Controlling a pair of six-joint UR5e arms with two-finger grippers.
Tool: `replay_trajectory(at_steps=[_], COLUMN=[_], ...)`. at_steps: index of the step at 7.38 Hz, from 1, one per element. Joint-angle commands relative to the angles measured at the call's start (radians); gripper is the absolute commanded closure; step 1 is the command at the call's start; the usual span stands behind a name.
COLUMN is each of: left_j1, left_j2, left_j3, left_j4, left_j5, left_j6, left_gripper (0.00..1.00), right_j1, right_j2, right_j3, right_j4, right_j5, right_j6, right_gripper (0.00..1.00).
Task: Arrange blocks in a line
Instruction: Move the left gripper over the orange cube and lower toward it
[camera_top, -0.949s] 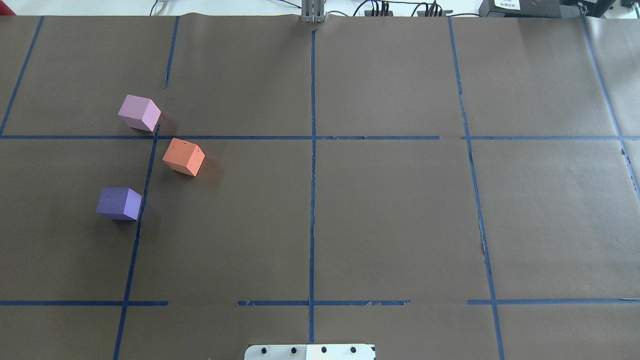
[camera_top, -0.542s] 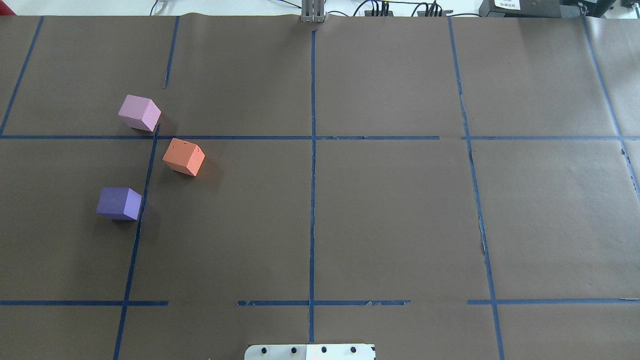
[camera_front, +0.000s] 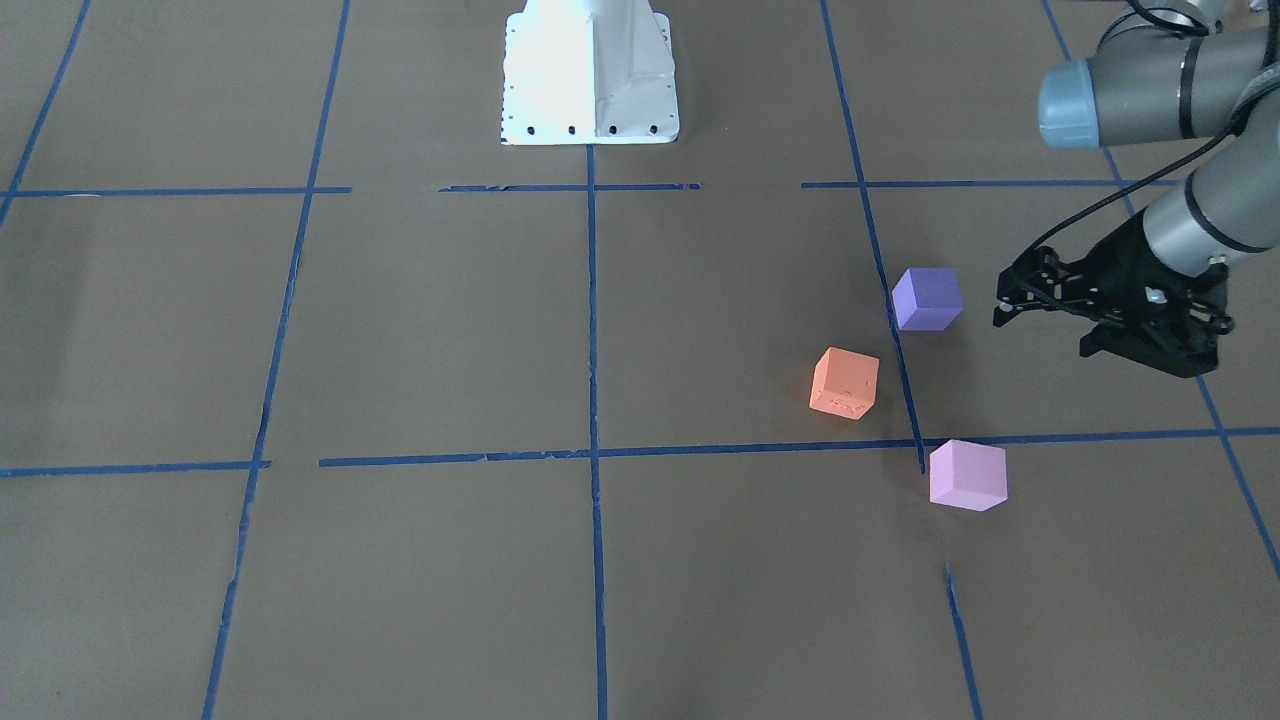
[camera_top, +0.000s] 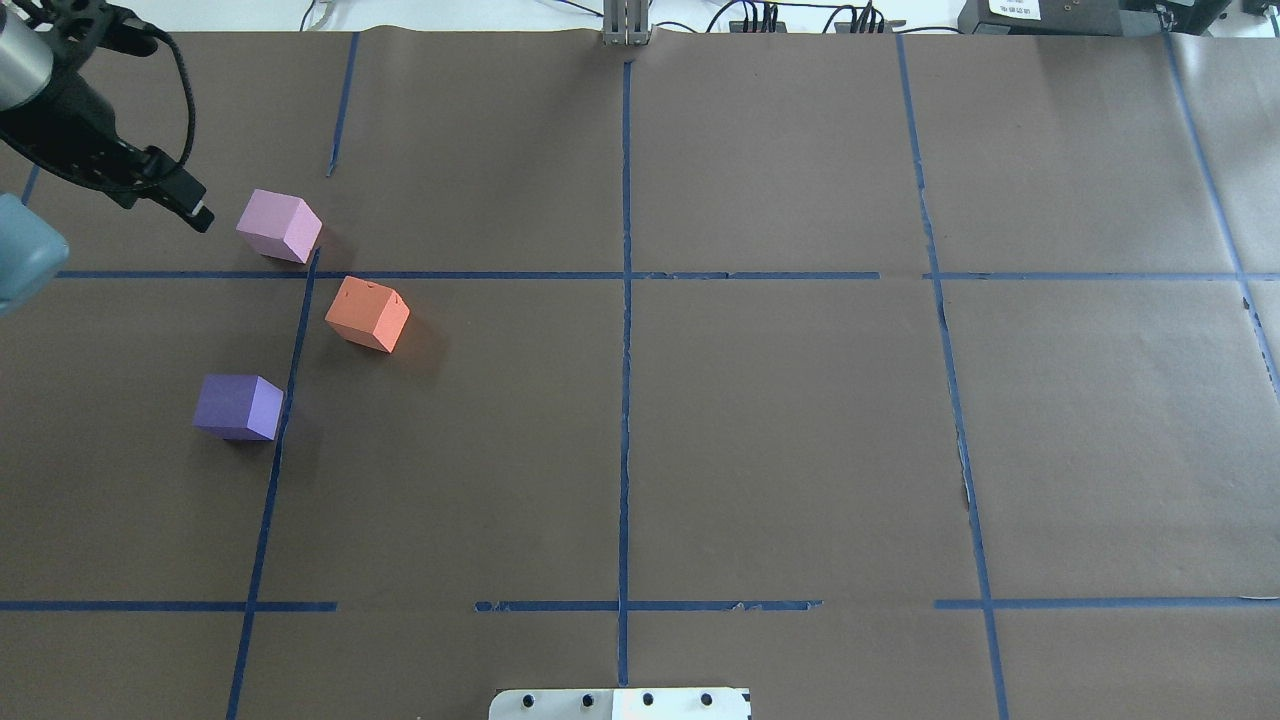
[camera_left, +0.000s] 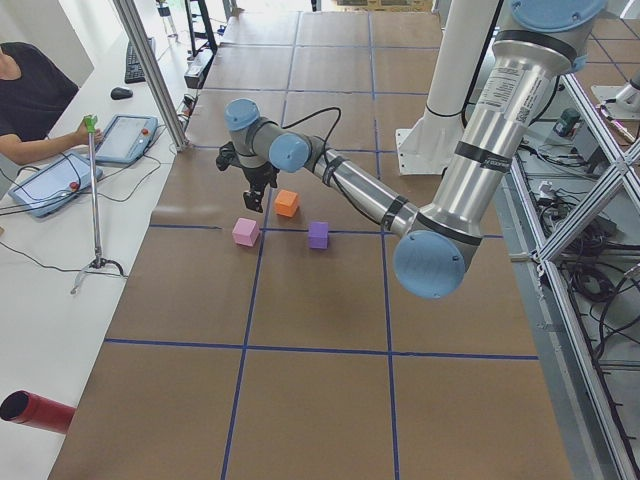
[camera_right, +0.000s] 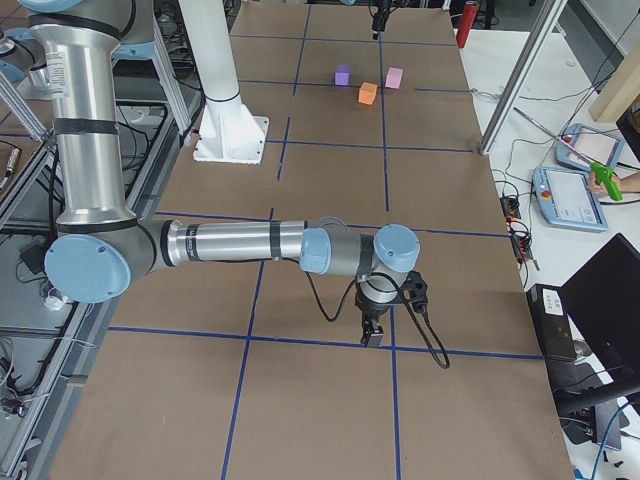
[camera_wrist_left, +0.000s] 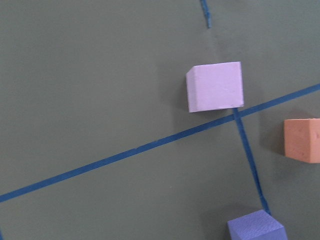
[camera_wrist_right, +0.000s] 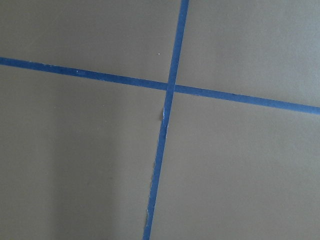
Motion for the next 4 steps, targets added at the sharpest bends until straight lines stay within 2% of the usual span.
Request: replay_trajectory(at_steps=[1,2,4], left_j1=[0.061,0.104,0.158], left_j2=[-0.031,-0.031,-0.025], left_j3=[0.013,0.023,0.052], left_j4=[-0.074,-0.115,-0.218], left_j5=[0.012,0.088,0.097], left_j6=[-0.074,-0.131,-0.26], left_gripper=[0.0,0.0,0.0], right_j1=[0.0,0.0,0.0], right_j2=[0.0,0.0,0.0], right_j3=[0.001,0.0,-0.001], right_j4=[0.0,0.0,0.0], right_j5=[0.0,0.0,0.0], right_j6=[0.0,0.0,0.0], right_gripper=[0.0,0.0,0.0])
